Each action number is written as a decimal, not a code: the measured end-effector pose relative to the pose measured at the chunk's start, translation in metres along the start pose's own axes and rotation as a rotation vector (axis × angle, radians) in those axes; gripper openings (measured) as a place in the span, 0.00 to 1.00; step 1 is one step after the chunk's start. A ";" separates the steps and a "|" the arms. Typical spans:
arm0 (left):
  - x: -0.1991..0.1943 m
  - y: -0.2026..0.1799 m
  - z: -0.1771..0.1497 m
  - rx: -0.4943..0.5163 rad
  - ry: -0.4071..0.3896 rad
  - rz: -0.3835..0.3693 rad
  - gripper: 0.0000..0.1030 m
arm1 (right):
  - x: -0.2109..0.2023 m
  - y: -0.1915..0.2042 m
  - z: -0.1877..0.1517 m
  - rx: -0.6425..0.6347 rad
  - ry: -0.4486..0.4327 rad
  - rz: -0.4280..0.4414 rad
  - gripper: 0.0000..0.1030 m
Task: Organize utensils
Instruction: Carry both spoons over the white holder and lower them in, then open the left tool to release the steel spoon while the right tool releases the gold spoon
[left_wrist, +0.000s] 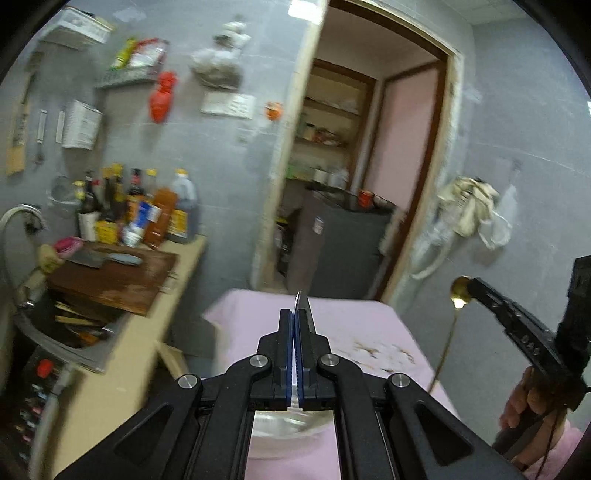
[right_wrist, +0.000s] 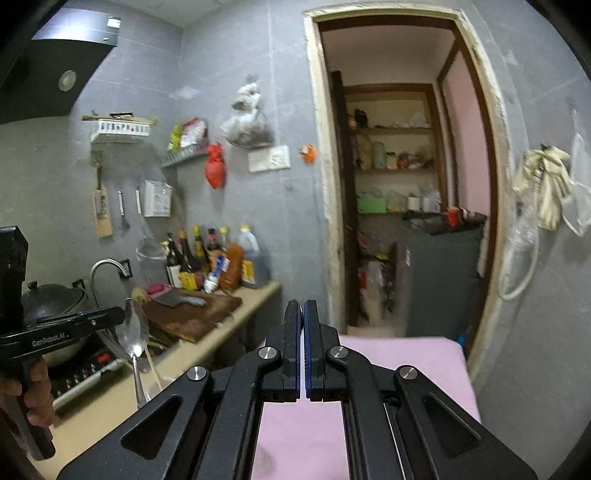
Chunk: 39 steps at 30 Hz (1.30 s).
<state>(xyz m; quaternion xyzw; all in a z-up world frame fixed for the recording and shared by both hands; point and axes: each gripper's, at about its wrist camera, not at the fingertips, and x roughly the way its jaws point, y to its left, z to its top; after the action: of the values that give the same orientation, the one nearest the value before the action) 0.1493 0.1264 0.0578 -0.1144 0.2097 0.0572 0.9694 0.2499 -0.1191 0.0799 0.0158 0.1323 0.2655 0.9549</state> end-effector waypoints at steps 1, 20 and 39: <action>-0.001 0.008 0.003 0.005 -0.010 0.023 0.02 | 0.005 0.008 0.001 -0.009 -0.008 0.005 0.02; 0.041 0.083 0.010 0.095 -0.090 0.268 0.02 | 0.078 0.083 -0.047 -0.143 0.036 -0.096 0.02; 0.059 0.039 -0.044 0.265 -0.080 0.246 0.03 | 0.083 0.091 -0.083 -0.173 0.125 -0.045 0.02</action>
<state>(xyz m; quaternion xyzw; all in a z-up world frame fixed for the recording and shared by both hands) 0.1789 0.1570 -0.0136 0.0430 0.1891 0.1516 0.9692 0.2509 -0.0016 -0.0111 -0.0860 0.1684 0.2549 0.9483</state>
